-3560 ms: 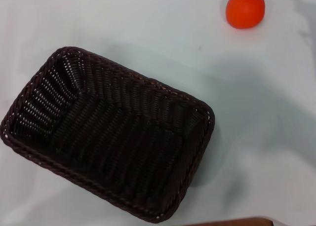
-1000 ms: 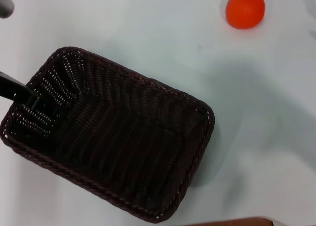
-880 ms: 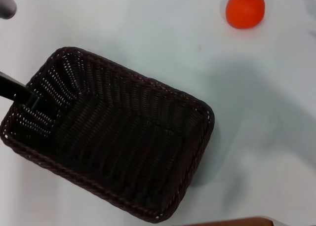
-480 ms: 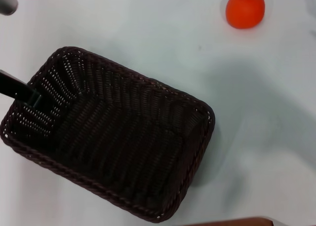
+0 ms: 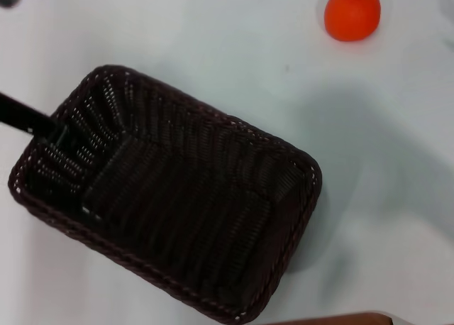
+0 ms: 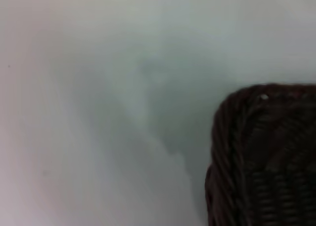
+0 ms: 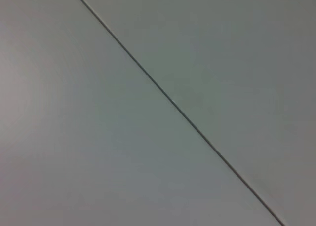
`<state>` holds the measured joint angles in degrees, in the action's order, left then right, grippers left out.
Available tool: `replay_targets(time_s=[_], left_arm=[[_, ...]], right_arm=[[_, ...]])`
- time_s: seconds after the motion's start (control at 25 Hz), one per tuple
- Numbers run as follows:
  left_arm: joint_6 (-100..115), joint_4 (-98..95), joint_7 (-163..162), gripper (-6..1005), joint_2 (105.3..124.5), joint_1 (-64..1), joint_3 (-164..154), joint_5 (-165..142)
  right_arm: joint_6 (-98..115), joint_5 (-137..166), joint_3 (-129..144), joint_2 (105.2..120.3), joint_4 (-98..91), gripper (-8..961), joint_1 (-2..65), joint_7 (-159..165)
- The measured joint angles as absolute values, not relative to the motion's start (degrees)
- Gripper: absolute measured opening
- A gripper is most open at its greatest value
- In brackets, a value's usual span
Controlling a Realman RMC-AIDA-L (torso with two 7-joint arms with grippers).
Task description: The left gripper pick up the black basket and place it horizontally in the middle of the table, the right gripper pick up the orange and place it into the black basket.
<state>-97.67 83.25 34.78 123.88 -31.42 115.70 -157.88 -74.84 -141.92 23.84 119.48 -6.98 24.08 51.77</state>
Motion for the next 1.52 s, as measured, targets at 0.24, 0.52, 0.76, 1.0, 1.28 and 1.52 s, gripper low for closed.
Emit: replay_targets(time_s=[0.24, 0.52, 0.76, 1.0, 1.28, 1.52], left_arm=[[-97.64, 77.07, 25.96, 164, 122.43, -36.25, 128.42, -155.7], [-94.93, 72.85, 15.73, 154, 120.19, -38.06, 131.32, -156.02], [-95.09, 70.84, 13.31, 136, 119.19, -37.96, 132.39, -155.84], [-95.31, 72.0, 11.18, 132, 120.16, -36.55, 132.94, -155.77], [-96.44, 74.5, 10.83, 143, 121.43, -34.88, 133.35, -154.97], [-96.39, 75.36, 11.54, 160, 122.36, -33.28, 133.59, -152.72]], right_arm=[[-73.73, -141.86, 25.51, 119.42, -10.55, 862, 24.91, 51.43], [-70.73, -141.85, 28.49, 119.43, -15.51, 766, 26.38, 51.16], [-69.32, -141.85, 29.77, 119.4, -16.91, 740, 27.19, 51.03], [-68.66, -141.86, 30.06, 119.36, -16.93, 742, 27.73, 51.01], [-67.33, -141.86, 30.24, 119.38, -16.89, 743, 28.56, 51.0], [-66.71, -141.85, 30.51, 119.42, -16.96, 745, 28.83, 50.98]])
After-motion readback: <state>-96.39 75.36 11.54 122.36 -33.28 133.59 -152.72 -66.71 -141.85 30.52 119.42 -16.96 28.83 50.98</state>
